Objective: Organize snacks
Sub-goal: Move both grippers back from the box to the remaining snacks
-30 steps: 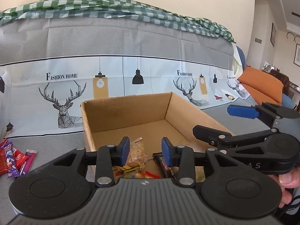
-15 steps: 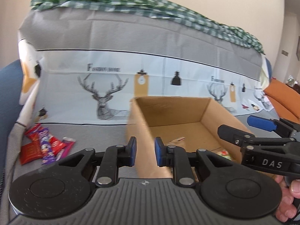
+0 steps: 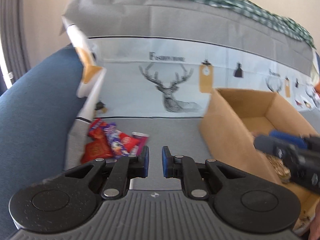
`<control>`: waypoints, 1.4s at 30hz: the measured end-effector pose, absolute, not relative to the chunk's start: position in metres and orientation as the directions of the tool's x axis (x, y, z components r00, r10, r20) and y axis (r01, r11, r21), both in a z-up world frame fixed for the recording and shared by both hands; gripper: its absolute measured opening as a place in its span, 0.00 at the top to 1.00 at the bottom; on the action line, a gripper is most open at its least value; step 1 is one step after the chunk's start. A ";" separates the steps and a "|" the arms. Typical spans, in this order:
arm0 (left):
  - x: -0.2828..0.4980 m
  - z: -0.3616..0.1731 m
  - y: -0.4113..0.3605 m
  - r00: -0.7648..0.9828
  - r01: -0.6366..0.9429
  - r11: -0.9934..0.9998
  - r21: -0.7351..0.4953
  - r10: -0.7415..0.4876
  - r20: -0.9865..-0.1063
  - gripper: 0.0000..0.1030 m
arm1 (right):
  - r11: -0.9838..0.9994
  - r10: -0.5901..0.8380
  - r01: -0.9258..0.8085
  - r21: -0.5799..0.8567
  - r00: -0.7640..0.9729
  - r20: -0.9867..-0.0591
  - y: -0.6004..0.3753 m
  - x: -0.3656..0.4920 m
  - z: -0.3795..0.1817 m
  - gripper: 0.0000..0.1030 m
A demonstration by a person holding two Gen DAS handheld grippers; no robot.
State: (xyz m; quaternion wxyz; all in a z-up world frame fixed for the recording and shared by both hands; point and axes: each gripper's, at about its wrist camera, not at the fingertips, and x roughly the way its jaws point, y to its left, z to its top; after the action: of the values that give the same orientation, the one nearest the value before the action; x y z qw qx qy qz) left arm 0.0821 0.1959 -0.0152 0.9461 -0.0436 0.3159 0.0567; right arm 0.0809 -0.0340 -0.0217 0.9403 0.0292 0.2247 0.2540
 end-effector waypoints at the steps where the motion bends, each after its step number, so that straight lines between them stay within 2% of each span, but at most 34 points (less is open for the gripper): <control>1: 0.079 -0.019 0.205 0.797 -0.155 0.987 -0.049 0.096 -0.596 0.86 | 0.865 0.497 -0.470 0.173 0.763 -0.414 -0.027 0.079 -0.024 0.60; 4: 0.072 -0.029 0.224 0.762 -0.221 0.975 -0.003 0.171 -0.624 0.87 | 0.852 0.516 -0.495 0.170 0.738 -0.435 -0.007 0.075 -0.030 0.60; 7: 0.068 -0.026 0.243 0.774 -0.271 0.959 -0.083 0.166 -0.611 0.87 | 0.834 0.538 -0.529 0.159 0.711 -0.452 0.016 0.073 -0.038 0.60; 13: 0.077 -0.028 0.260 0.746 -0.355 0.928 -0.111 0.210 -0.631 0.87 | 0.813 0.553 -0.563 0.151 0.665 -0.502 0.056 0.078 -0.056 0.60; 22: 0.085 -0.033 0.284 0.705 -0.456 0.877 -0.153 0.250 -0.664 0.87 | 0.839 0.508 -0.517 0.169 0.635 -0.582 0.097 0.112 -0.086 0.59; 28: 0.083 -0.034 0.301 0.693 -0.525 0.829 -0.192 0.285 -0.662 0.87 | 0.850 0.491 -0.493 0.187 0.612 -0.620 0.123 0.130 -0.108 0.50; 32: 0.085 -0.032 0.296 0.697 -0.520 0.840 -0.153 0.314 -0.645 0.87 | 0.850 0.483 -0.501 0.163 0.617 -0.622 0.141 0.135 -0.118 0.44; 37: 0.087 -0.032 0.298 0.708 -0.513 0.840 -0.176 0.298 -0.640 0.87 | 0.862 0.465 -0.479 0.166 0.617 -0.634 0.159 0.149 -0.133 0.42; 40: 0.090 -0.032 0.299 0.723 -0.495 0.847 -0.196 0.277 -0.633 0.87 | 0.871 0.448 -0.465 0.161 0.615 -0.649 0.166 0.157 -0.142 0.41; 42: 0.096 -0.032 0.298 0.741 -0.462 0.859 -0.220 0.238 -0.628 0.87 | 0.876 0.425 -0.468 0.115 0.637 -0.643 0.171 0.155 -0.144 0.52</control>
State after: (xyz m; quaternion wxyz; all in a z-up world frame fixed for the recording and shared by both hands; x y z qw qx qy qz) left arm 0.0963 0.2982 -0.0320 0.9147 -0.1842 0.3047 0.1914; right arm 0.1554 0.1706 -0.1435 0.9042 -0.0311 0.3471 0.2470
